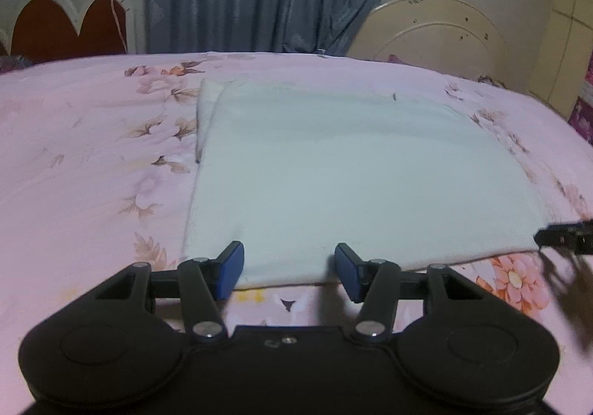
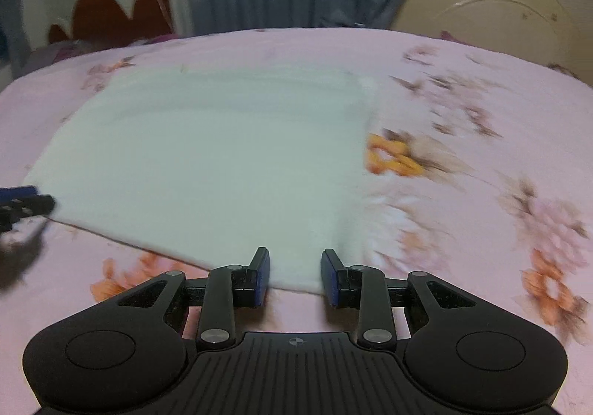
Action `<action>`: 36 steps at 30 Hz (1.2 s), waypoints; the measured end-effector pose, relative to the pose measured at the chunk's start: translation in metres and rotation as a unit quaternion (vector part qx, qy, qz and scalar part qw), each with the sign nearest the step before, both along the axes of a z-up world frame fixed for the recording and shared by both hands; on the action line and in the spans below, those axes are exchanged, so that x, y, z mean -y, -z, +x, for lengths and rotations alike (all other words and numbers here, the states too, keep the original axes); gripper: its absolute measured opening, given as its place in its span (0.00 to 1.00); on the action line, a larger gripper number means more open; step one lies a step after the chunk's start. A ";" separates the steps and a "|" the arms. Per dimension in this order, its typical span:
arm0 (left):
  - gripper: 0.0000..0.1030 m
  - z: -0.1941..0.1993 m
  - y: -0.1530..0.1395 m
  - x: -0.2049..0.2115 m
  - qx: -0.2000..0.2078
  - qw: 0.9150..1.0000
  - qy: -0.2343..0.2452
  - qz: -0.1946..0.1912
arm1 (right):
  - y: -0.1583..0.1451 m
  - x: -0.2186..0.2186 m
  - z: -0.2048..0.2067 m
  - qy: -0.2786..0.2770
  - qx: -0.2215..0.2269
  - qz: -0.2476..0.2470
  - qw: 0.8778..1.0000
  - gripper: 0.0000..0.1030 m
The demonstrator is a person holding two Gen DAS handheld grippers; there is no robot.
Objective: Fold small clothes
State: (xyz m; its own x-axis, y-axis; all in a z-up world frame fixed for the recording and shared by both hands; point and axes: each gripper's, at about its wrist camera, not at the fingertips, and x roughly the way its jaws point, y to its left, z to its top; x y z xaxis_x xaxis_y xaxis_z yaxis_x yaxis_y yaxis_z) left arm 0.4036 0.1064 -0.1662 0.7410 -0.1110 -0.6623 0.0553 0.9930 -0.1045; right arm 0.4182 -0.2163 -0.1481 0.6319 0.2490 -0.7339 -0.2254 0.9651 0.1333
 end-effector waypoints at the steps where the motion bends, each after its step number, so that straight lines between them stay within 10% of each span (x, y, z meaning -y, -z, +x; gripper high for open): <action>1: 0.51 0.001 0.000 -0.001 -0.002 1.000 -0.001 -0.004 | 0.000 0.001 -0.001 0.001 -0.001 0.000 1.000 0.30; 36: 0.51 -0.002 -0.001 -0.018 -0.018 1.000 -0.014 -0.014 | 0.006 0.018 -0.007 -0.002 0.001 -0.009 1.000 0.19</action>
State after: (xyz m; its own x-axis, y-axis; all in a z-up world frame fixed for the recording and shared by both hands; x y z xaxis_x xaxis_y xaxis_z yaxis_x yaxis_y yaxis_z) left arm 0.4017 0.1242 -0.1649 0.7201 -0.1088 -0.6853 0.0228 0.9908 -0.1334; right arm 0.4113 -0.2343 -0.1536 0.6328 0.2390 -0.7365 -0.2299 0.9663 0.1160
